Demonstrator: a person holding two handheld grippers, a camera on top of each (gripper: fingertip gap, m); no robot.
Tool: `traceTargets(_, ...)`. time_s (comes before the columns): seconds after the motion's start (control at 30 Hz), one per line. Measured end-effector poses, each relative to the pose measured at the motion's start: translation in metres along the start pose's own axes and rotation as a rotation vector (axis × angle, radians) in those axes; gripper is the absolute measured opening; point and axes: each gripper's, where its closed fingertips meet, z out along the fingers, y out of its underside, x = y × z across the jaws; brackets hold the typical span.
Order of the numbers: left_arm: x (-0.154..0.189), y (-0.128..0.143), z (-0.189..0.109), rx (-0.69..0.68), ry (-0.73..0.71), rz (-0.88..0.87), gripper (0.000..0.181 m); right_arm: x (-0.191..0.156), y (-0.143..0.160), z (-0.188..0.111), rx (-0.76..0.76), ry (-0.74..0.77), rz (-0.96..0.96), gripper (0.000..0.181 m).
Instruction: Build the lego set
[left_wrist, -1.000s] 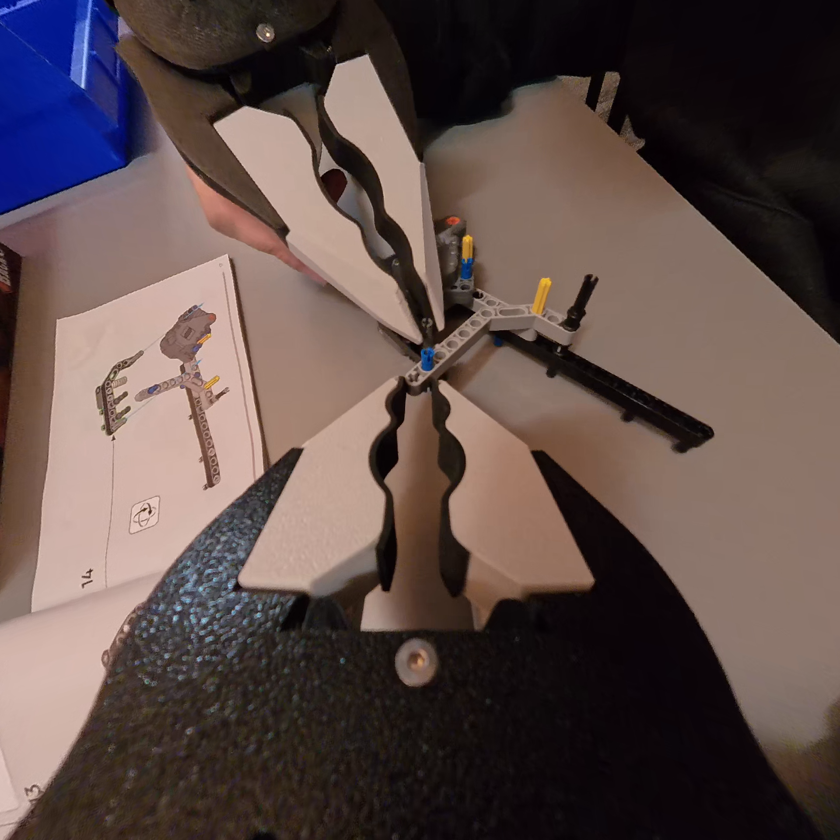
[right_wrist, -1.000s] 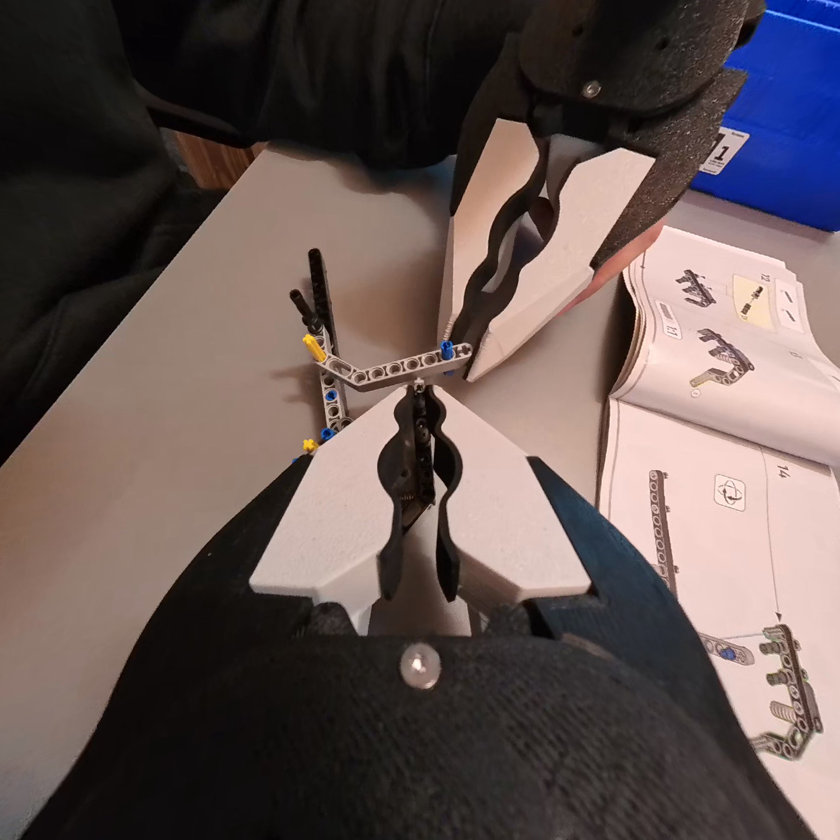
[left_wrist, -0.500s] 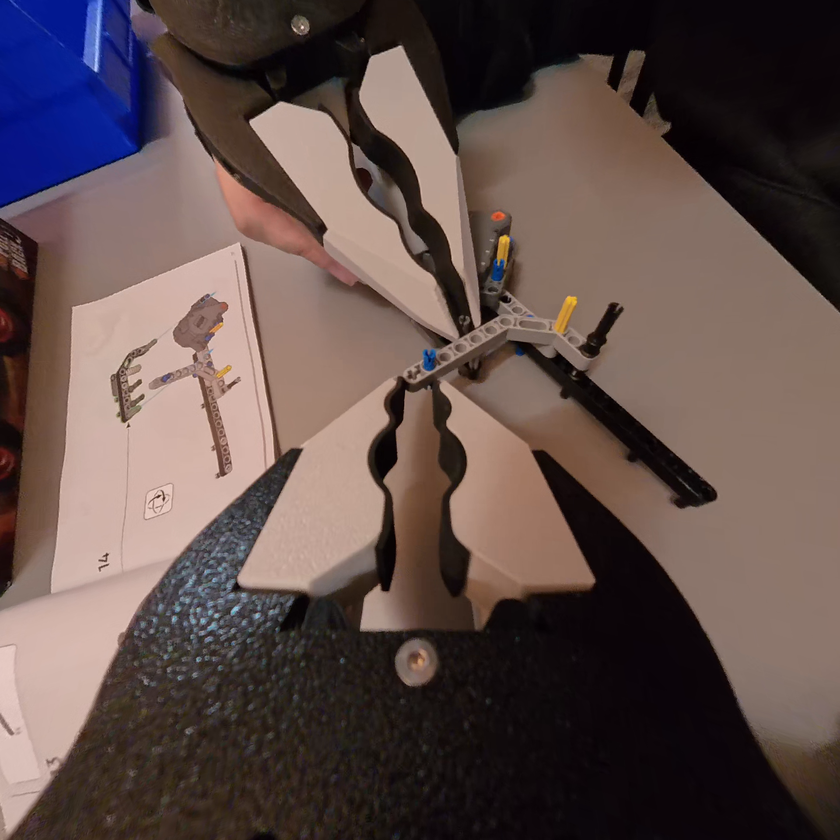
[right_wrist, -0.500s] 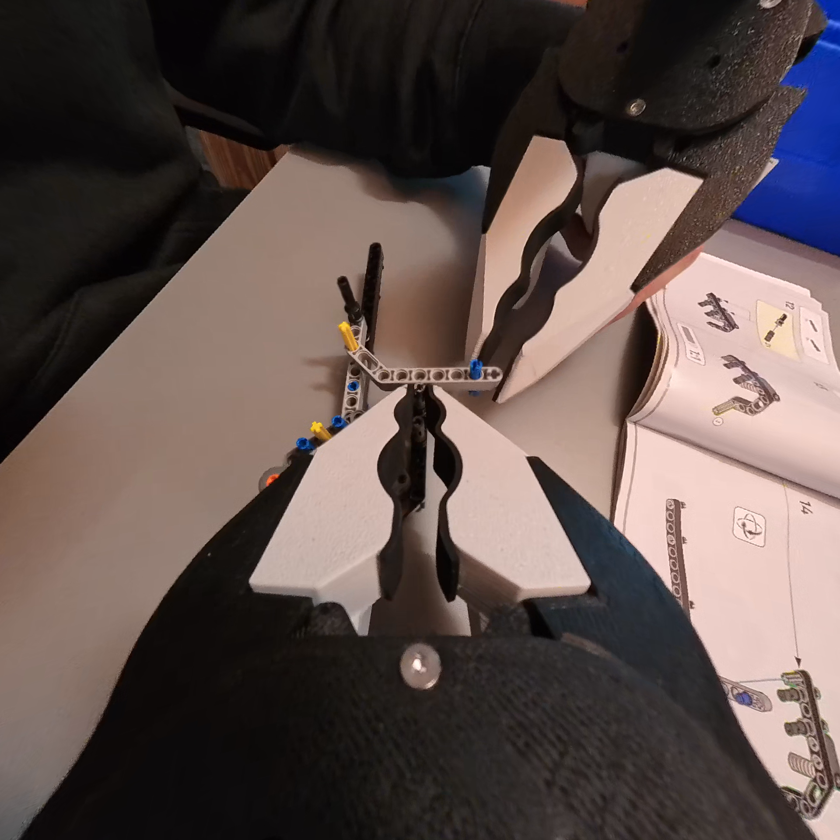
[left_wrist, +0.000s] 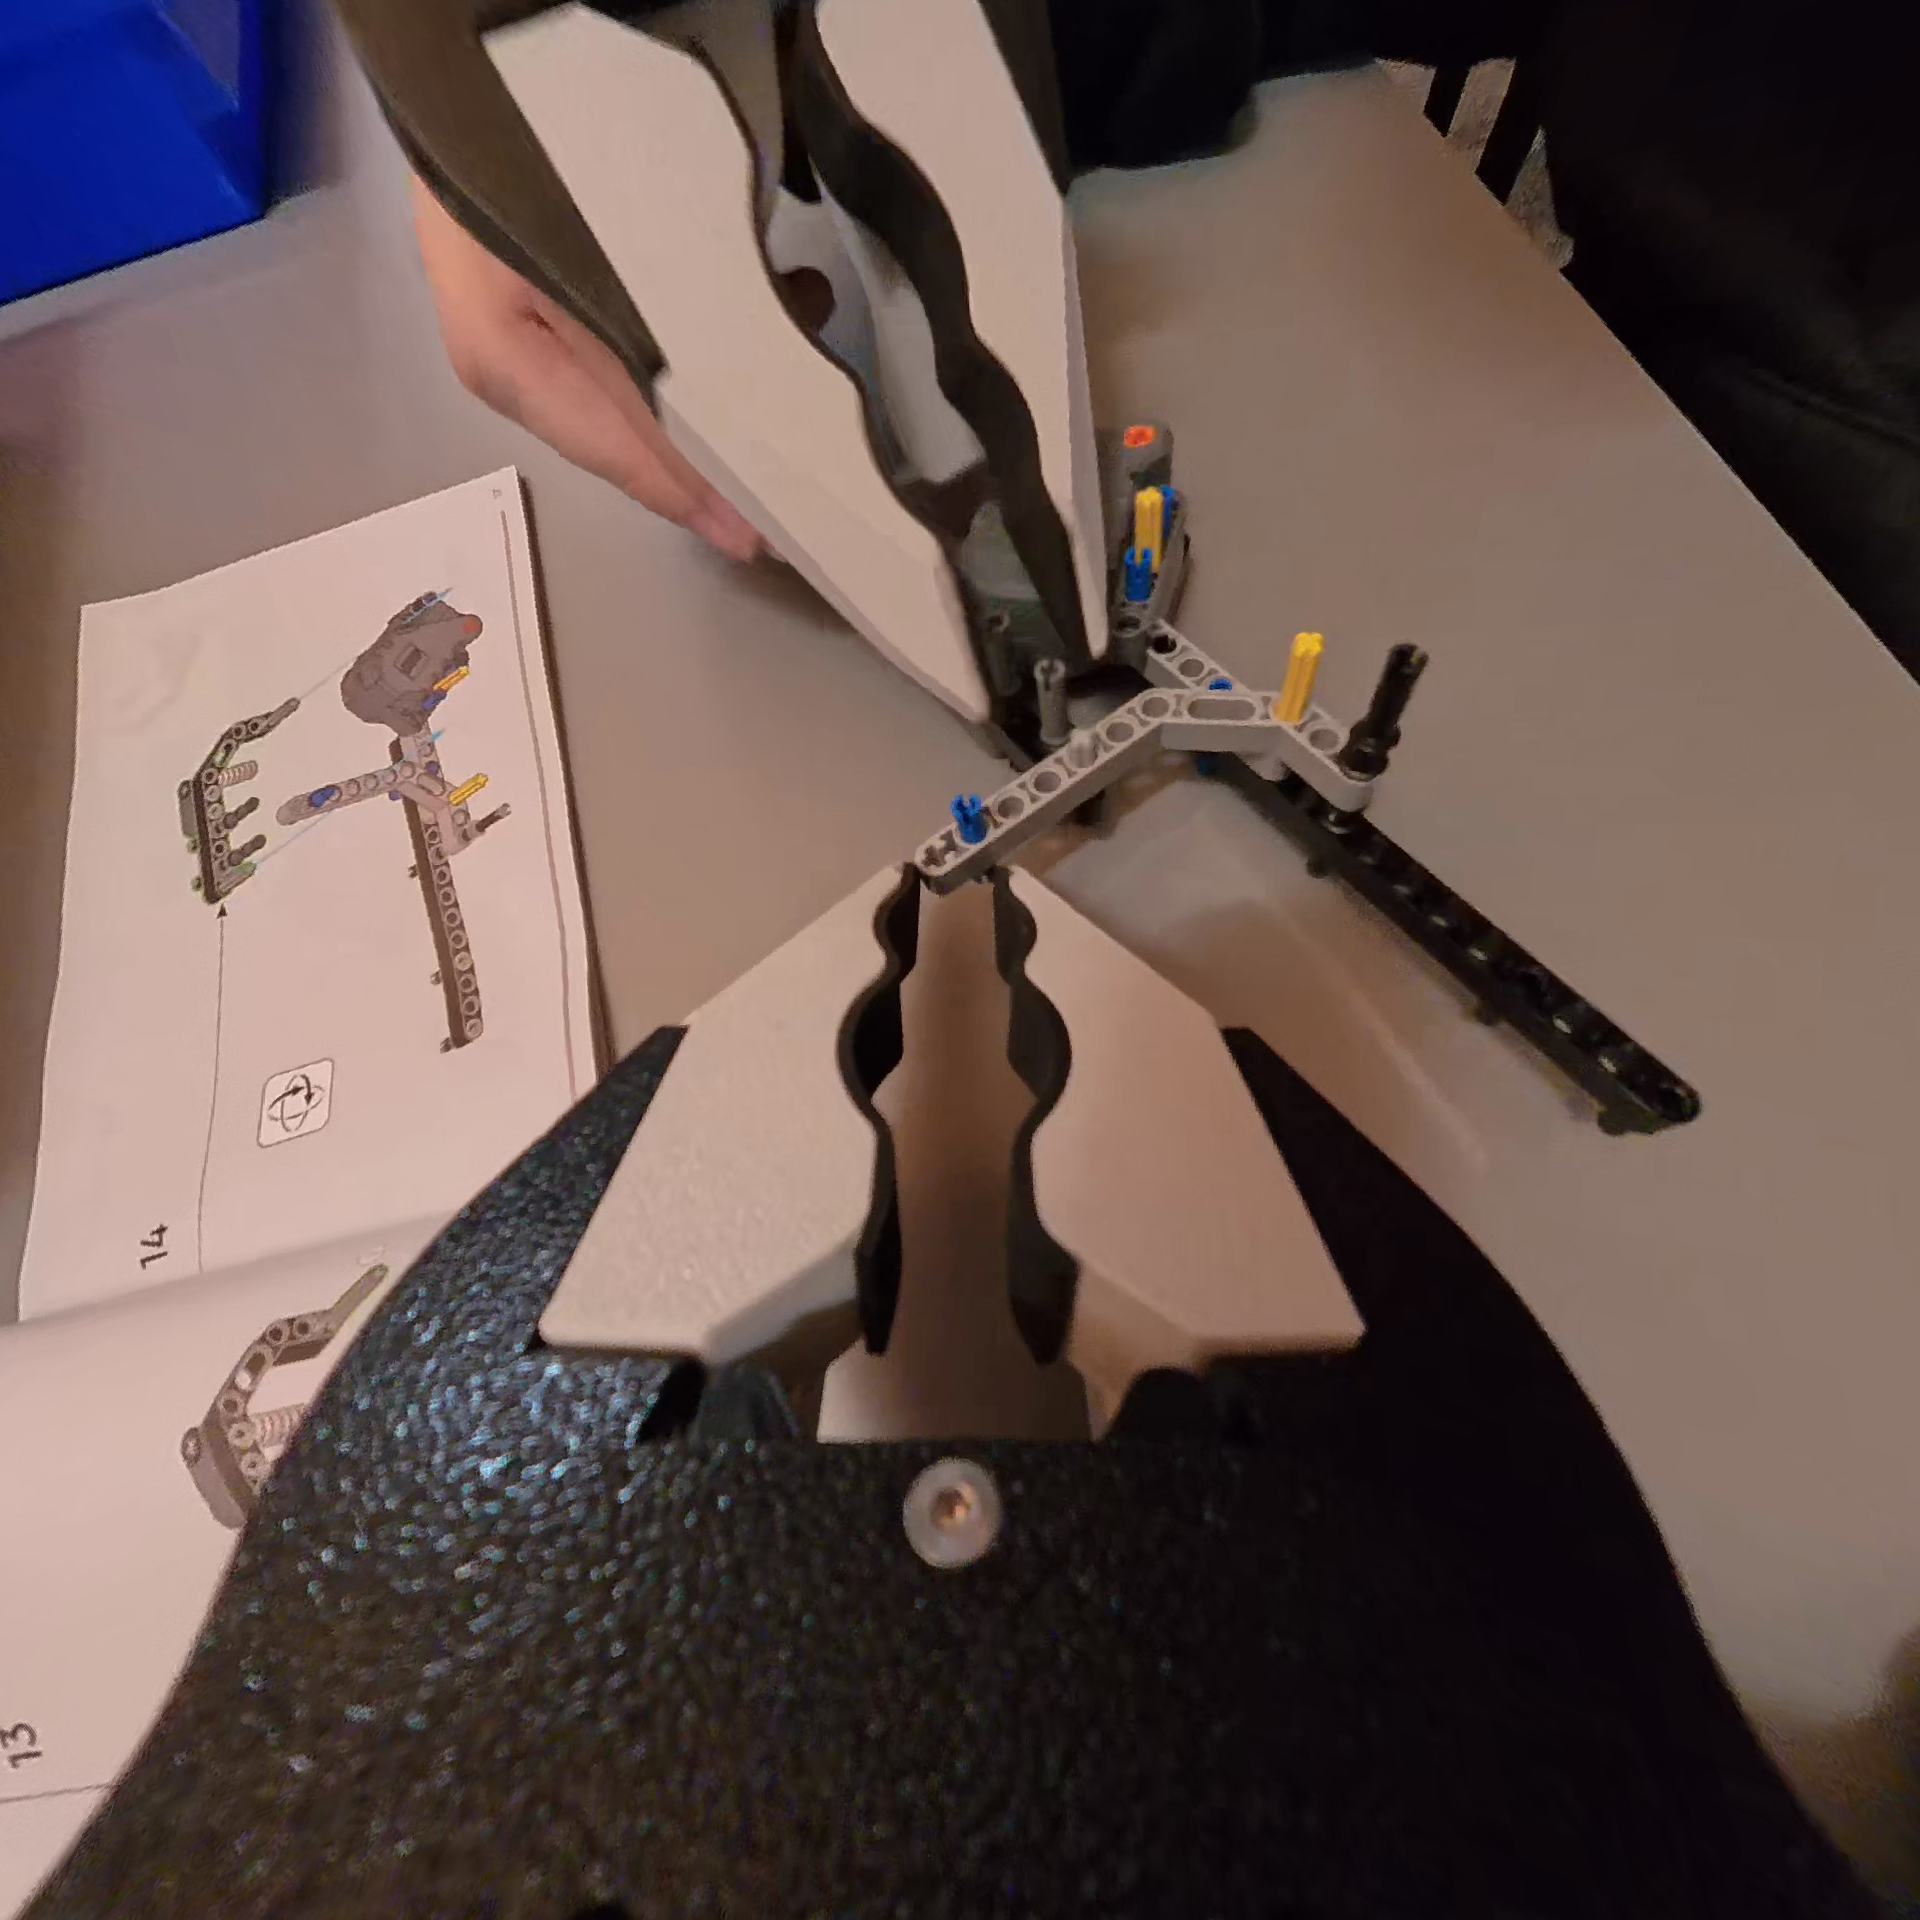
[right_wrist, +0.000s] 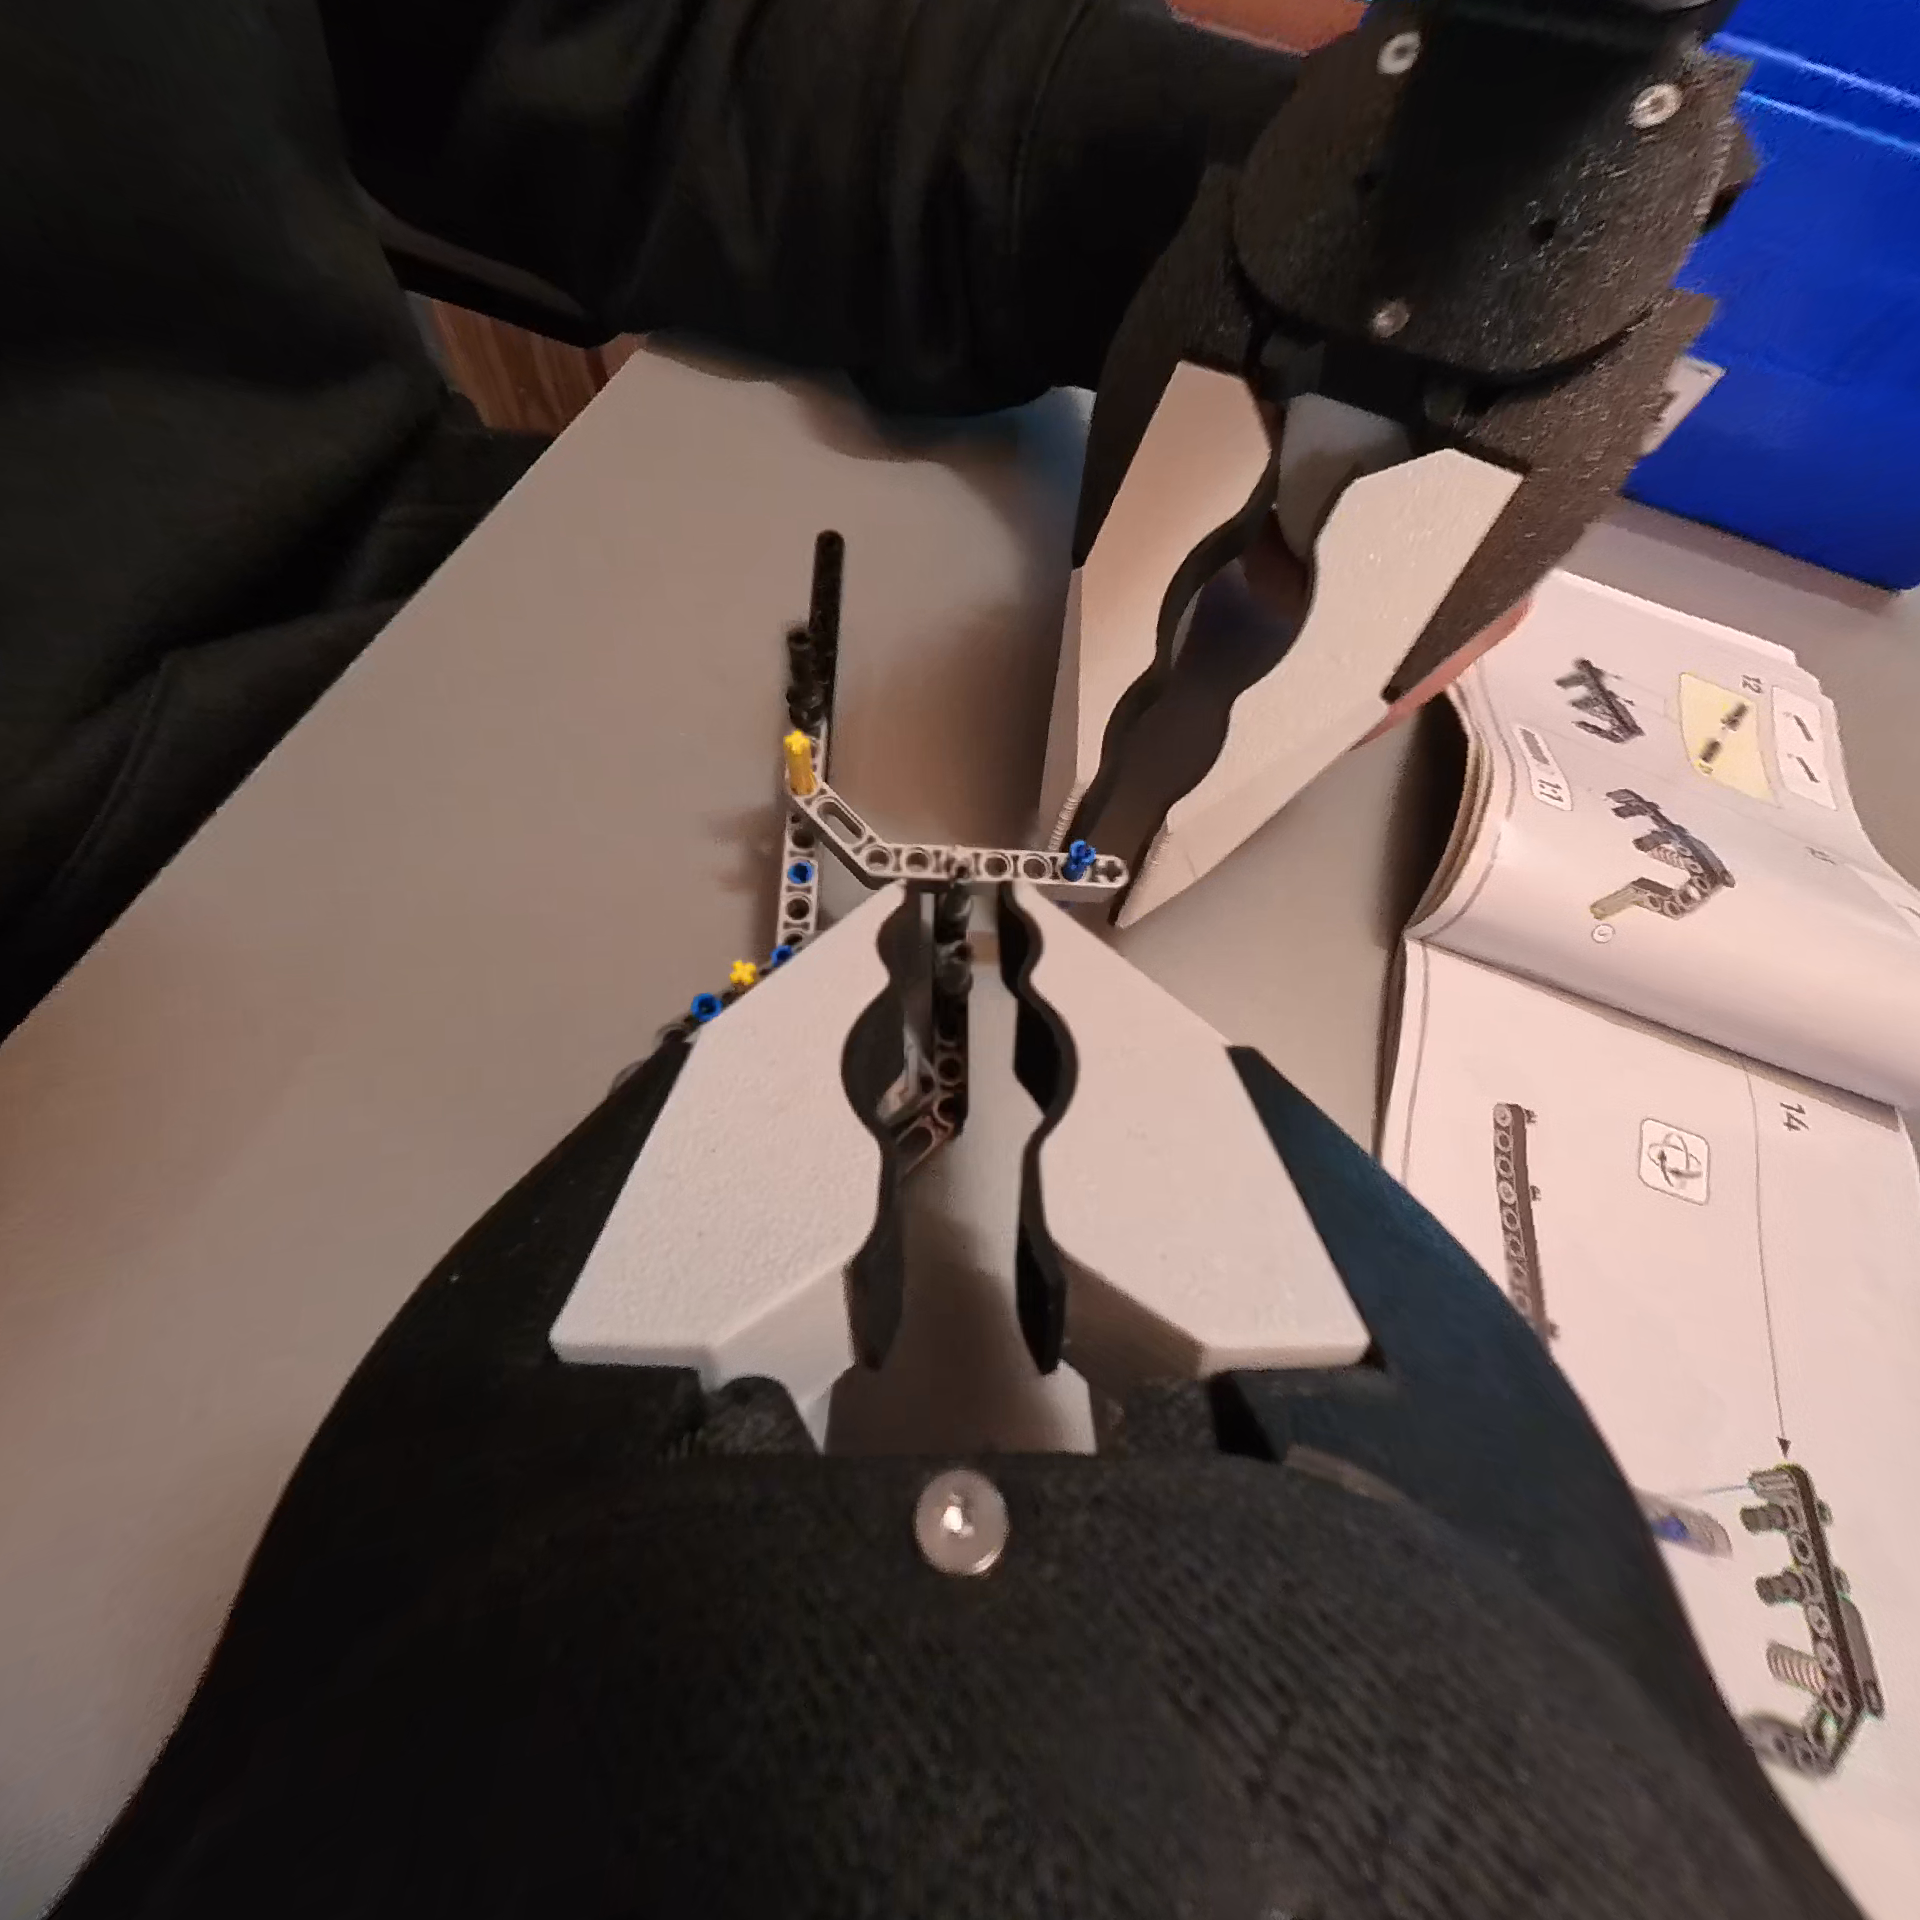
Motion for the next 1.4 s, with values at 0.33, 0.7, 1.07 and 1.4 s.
traceTargets(0.33,-0.001,0.001,-0.007,0.007,-0.007,-0.034,0.028,-0.002,0.008,-0.062,0.035,0.075,0.233,0.075)
traceTargets(0.7,-0.016,-0.007,-0.036,0.206,-0.259,-0.109,0.029,-0.017,0.033,-0.033,-0.114,0.024,0.23,0.078)
traceTargets(1.07,-0.074,-0.016,-0.083,0.347,-0.741,-0.13,0.006,0.099,0.038,-0.162,0.063,0.884,0.162,0.029)
traceTargets(1.4,-0.105,0.013,-0.123,-0.045,-1.294,0.048,0.0,0.121,0.092,-0.172,-0.269,1.107,0.179,0.0)
